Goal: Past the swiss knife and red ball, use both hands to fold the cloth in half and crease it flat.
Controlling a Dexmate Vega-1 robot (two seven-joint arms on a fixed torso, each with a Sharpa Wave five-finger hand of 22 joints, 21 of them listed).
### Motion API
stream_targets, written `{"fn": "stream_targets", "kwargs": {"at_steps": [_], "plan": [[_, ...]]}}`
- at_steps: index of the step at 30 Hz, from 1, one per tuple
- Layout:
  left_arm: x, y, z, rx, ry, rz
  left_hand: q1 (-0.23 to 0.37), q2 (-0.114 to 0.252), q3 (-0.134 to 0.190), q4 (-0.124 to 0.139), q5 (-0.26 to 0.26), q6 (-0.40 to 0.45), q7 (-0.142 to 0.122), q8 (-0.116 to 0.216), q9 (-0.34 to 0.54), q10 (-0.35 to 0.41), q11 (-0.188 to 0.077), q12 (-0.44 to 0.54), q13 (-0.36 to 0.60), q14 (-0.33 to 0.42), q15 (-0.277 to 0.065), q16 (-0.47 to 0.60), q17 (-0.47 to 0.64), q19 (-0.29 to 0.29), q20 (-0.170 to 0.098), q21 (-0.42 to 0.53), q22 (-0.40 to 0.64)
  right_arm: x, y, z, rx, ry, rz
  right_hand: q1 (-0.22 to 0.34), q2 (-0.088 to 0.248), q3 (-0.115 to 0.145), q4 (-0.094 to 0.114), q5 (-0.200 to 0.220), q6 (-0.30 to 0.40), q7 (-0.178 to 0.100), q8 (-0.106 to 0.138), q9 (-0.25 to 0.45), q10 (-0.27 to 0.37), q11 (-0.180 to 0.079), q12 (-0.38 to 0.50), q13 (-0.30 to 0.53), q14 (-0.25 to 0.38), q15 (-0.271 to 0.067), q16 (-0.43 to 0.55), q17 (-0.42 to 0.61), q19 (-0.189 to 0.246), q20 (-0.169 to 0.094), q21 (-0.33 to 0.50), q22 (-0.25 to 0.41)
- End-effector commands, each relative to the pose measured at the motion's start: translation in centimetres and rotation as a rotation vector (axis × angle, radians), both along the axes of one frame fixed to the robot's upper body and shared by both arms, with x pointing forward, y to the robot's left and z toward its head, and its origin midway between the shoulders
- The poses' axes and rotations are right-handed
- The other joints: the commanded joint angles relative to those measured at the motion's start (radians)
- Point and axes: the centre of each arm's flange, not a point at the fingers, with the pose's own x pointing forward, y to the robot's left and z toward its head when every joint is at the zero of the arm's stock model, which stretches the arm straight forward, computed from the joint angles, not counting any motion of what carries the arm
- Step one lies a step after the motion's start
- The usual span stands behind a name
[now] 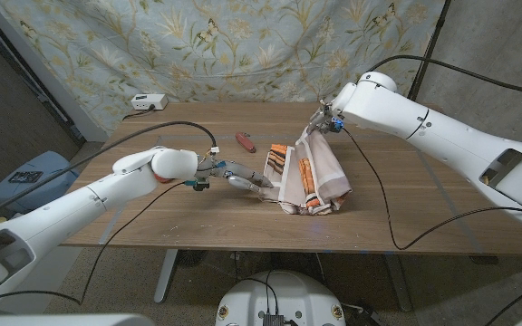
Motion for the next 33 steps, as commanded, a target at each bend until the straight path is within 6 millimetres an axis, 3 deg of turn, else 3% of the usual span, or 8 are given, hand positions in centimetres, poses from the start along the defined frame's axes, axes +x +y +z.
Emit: {"fn": "stream_targets", "kwargs": {"at_steps": [1,33], "plan": [[0.3,0.2,-0.1,-0.005,0.009,0.004,0.007,-0.003,0.005,-0.005,-0.003,0.008,-0.003,0.000,0.001,0.006,0.002,0.000,0.003,0.007,0.003,0.003,0.003,0.007,0.007,0.002,0.006,-0.2,1.5,0.6,-0.007,-0.008,0.036,0.013,0.002,-0.002,0.000,-0.001,0.006,0.010,-0.005,0.004,0.004,0.007,0.002,0.004,0.010,-0.111,-0.001,0.002,0.007,0.008,0.001,0.000],[0.5,-0.3,-0.1,-0.020,0.018,0.018,0.007,-0.001,0.006,-0.009,-0.003,0.008,-0.002,0.000,0.001,0.006,0.001,-0.001,0.003,0.009,0.002,0.002,0.003,0.006,0.007,0.000,0.006,2.6,4.9,1.4,-0.025,0.005,0.170,0.034,0.011,-0.017,0.001,-0.005,0.007,0.016,-0.013,0.006,0.000,0.019,0.001,0.002,0.011,-0.106,-0.004,0.010,0.012,0.018,-0.001,0.000]]}}
